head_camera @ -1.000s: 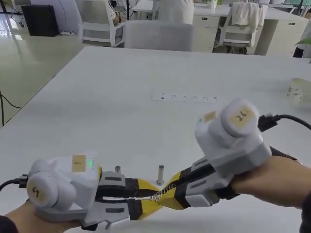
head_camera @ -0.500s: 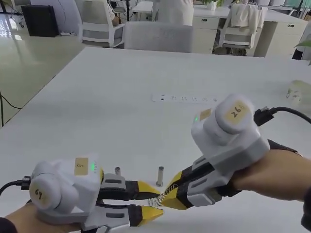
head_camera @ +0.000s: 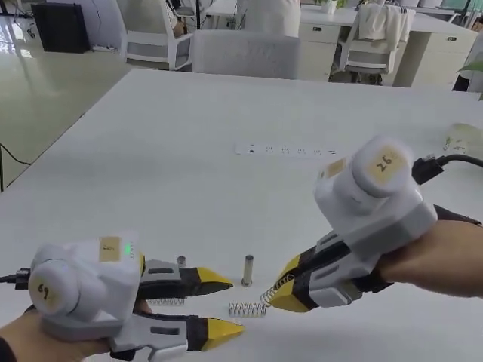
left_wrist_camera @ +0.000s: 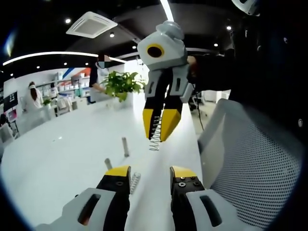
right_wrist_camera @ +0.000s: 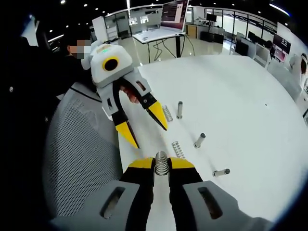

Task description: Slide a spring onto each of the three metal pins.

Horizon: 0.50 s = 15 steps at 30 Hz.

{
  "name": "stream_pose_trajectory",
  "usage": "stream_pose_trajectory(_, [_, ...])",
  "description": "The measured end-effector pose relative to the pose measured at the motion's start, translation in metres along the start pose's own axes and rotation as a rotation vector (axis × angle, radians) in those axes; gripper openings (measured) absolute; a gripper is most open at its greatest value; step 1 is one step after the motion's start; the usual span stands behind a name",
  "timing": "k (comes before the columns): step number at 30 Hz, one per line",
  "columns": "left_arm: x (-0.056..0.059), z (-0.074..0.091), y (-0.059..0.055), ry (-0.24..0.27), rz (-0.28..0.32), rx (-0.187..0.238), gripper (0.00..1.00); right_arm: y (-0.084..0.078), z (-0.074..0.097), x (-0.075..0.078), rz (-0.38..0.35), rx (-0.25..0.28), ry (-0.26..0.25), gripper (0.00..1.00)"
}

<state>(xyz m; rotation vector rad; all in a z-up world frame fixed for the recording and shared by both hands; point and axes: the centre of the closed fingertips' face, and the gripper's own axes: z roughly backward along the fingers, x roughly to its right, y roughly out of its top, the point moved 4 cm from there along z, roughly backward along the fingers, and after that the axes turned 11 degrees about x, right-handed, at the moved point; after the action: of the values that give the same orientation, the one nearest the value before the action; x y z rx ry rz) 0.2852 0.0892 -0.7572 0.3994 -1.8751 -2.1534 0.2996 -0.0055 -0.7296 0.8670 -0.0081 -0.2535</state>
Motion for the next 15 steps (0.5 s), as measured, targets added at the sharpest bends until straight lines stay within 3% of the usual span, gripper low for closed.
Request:
stream_pose_trajectory(10, [-0.002,0.015,-0.008,0.048,0.036,-0.003,0.38,-0.005,0.009,0.013,-0.005,-0.016,-0.036,0.08])
stream_pose_trajectory(15, [-0.004,0.025,-0.012,0.084,0.062,0.003,0.40,-0.005,0.013,0.020,-0.006,-0.024,-0.051,0.08])
